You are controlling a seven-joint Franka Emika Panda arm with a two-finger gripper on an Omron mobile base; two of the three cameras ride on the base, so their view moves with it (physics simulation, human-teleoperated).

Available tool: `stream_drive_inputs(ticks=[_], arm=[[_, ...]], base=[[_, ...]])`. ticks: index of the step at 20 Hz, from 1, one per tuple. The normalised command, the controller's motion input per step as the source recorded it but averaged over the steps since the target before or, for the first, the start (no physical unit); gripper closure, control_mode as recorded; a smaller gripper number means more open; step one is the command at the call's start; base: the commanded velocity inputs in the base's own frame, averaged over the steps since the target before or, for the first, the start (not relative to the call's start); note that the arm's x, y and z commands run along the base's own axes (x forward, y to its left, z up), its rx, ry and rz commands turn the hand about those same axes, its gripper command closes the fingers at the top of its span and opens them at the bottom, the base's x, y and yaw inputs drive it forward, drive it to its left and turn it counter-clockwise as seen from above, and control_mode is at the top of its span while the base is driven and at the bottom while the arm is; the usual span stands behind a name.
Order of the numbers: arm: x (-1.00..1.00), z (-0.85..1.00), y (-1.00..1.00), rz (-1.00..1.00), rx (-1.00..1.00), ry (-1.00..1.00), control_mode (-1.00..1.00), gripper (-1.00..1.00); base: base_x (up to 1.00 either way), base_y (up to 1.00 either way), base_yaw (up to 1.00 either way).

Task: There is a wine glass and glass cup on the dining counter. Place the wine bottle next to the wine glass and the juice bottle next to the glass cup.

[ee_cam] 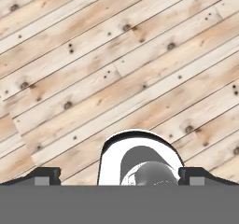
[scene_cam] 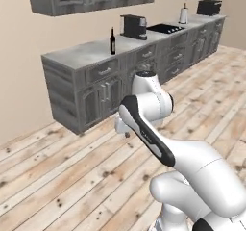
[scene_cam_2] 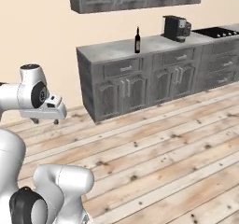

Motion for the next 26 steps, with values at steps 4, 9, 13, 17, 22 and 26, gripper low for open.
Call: stream_drive_inputs(ticks=[4, 9, 13, 17, 22, 26], arm=[[0.00, 0.00, 0.00, 0.00, 0.00, 0.00, 1.00, -1.00], [0.00, 0.00, 0.00, 0.00, 0.00, 0.00, 1.00, -1.00], [0.00, 0.00, 0.00, 0.00, 0.00, 0.00, 1.00, -1.00], [0.00, 0.00, 0.00, 0.00, 0.00, 0.00, 1.00, -1.00], [0.00, 0.00, 0.00, 0.00, 0.00, 0.00, 1.00, -1.00], [0.00, 0.00, 0.00, 0.00, 0.00, 0.00, 1.00, -1.00]], base=[[0.54, 0.21, -0.59], [0.48, 0.22, -0.64], [0.68, 0.19, -0.44], [0.90, 0.14, -0.17], [0.93, 0.11, -0.09], [0.94, 0.09, 0.00]])
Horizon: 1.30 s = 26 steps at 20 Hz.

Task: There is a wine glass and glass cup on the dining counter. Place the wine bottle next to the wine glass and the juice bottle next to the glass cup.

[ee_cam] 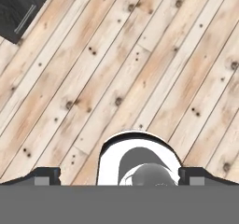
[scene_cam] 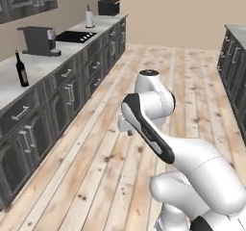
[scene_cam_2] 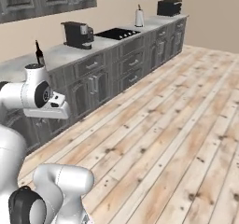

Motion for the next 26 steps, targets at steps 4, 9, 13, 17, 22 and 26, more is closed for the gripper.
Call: stream_drive_inputs(ticks=[4, 9, 13, 17, 22, 26], arm=[[0.00, 0.00, 0.00, 0.00, 0.00, 0.00, 1.00, -1.00], [0.00, 0.00, 0.00, 0.00, 0.00, 0.00, 1.00, -1.00], [0.00, 0.00, 0.00, 0.00, 0.00, 0.00, 1.00, -1.00], [0.00, 0.00, 0.00, 0.00, 0.00, 0.00, 1.00, -1.00], [0.00, 0.00, 0.00, 0.00, 0.00, 0.00, 1.00, -1.00], [0.00, 0.00, 0.00, 0.00, 0.00, 0.00, 1.00, -1.00]], base=[[0.94, 0.08, 0.00], [0.94, 0.04, 0.01], [0.94, 0.04, 0.17], [0.90, 0.02, 0.28], [0.83, 0.00, 0.36], [0.79, 0.00, 0.40]])
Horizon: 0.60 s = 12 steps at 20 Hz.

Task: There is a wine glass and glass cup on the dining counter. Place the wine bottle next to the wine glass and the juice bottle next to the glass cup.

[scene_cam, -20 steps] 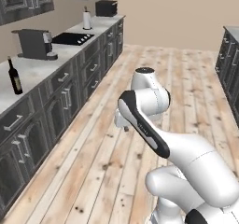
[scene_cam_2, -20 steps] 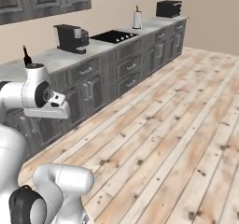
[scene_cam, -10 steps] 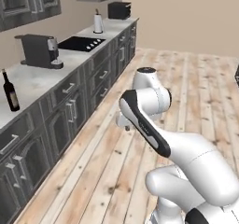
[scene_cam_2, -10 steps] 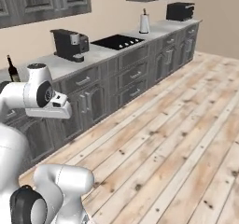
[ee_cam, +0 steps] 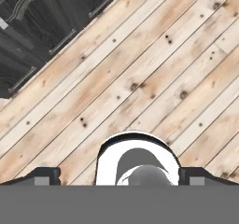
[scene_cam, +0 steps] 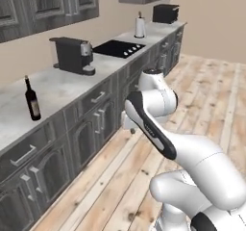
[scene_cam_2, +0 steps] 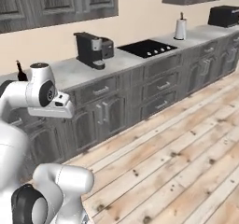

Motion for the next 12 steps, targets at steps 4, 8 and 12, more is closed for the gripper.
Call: stream_drive_inputs(ticks=[4, 8, 12], arm=[[0.00, 0.00, 0.00, 0.00, 0.00, 0.00, 1.00, -1.00], [0.00, 0.00, 0.00, 0.00, 0.00, 0.00, 1.00, -1.00], [0.00, 0.00, 0.00, 0.00, 0.00, 0.00, 1.00, -1.00]], base=[[0.70, 0.00, 0.50], [0.56, 0.00, 0.64], [0.48, -0.02, 0.70]])
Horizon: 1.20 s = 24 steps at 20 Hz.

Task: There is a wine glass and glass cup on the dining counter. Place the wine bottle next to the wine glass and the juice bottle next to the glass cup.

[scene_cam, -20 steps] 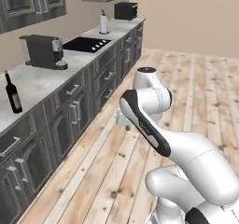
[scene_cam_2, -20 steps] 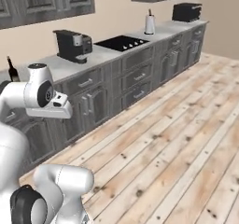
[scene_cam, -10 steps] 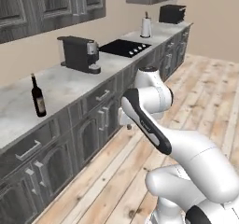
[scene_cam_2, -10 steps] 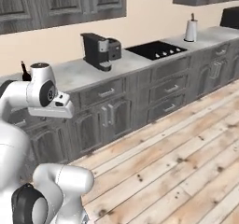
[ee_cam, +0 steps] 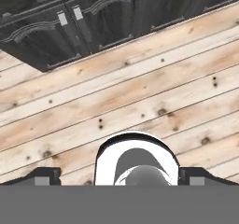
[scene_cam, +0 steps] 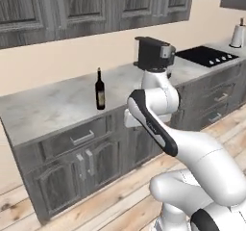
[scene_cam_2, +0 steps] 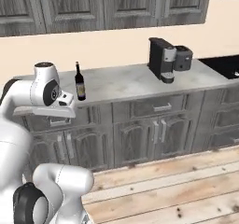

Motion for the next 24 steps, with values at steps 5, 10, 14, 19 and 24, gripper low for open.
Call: stream_drive_inputs(ticks=[5, 10, 14, 19, 24], arm=[[0.00, 0.00, 0.00, 0.00, 0.00, 0.00, 1.00, -1.00], [0.00, 0.00, 0.00, 0.00, 0.00, 0.00, 1.00, -1.00], [0.00, 0.00, 0.00, 0.00, 0.00, 0.00, 1.00, -1.00], [0.00, 0.00, 0.00, 0.00, 0.00, 0.00, 1.00, -1.00], [0.00, 0.00, 0.00, 0.00, 0.00, 0.00, 1.00, -1.00]], base=[[0.55, -0.05, 0.62], [0.55, -0.34, 0.23], [0.33, -0.56, 0.10], [0.25, -0.67, 0.01], [0.38, -0.55, 0.09]])
